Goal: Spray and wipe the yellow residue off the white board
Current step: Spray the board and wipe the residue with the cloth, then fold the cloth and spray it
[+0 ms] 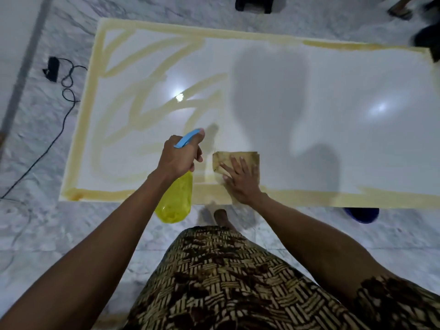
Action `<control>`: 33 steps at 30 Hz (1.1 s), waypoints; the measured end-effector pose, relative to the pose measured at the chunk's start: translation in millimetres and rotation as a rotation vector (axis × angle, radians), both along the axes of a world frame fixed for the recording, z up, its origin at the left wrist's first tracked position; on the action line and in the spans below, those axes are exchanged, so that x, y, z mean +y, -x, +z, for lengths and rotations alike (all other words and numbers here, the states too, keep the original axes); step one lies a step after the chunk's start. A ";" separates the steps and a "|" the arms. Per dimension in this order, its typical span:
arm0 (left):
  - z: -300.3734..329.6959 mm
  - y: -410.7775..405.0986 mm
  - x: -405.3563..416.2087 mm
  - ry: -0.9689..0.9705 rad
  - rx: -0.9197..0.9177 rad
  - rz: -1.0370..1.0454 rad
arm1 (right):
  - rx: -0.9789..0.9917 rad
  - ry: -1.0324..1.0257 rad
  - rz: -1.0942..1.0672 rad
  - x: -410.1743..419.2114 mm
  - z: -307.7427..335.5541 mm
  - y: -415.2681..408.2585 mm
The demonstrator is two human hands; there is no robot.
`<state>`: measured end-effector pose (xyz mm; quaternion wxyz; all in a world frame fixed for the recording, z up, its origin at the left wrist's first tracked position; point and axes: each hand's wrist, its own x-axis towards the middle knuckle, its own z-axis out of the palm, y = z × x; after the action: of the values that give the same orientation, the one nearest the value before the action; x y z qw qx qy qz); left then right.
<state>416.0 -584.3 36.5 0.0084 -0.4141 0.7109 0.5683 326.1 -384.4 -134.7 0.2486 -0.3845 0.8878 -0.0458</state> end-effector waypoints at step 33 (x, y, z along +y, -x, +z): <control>82.8 -116.0 -8.8 0.105 0.124 0.093 | -1.435 0.890 -0.718 -106.5 215.9 -47.3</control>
<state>532.0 -593.2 119.3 -0.0838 -0.4109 0.7189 0.5544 373.4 -490.9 81.1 0.5402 -0.0254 0.4872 -0.6857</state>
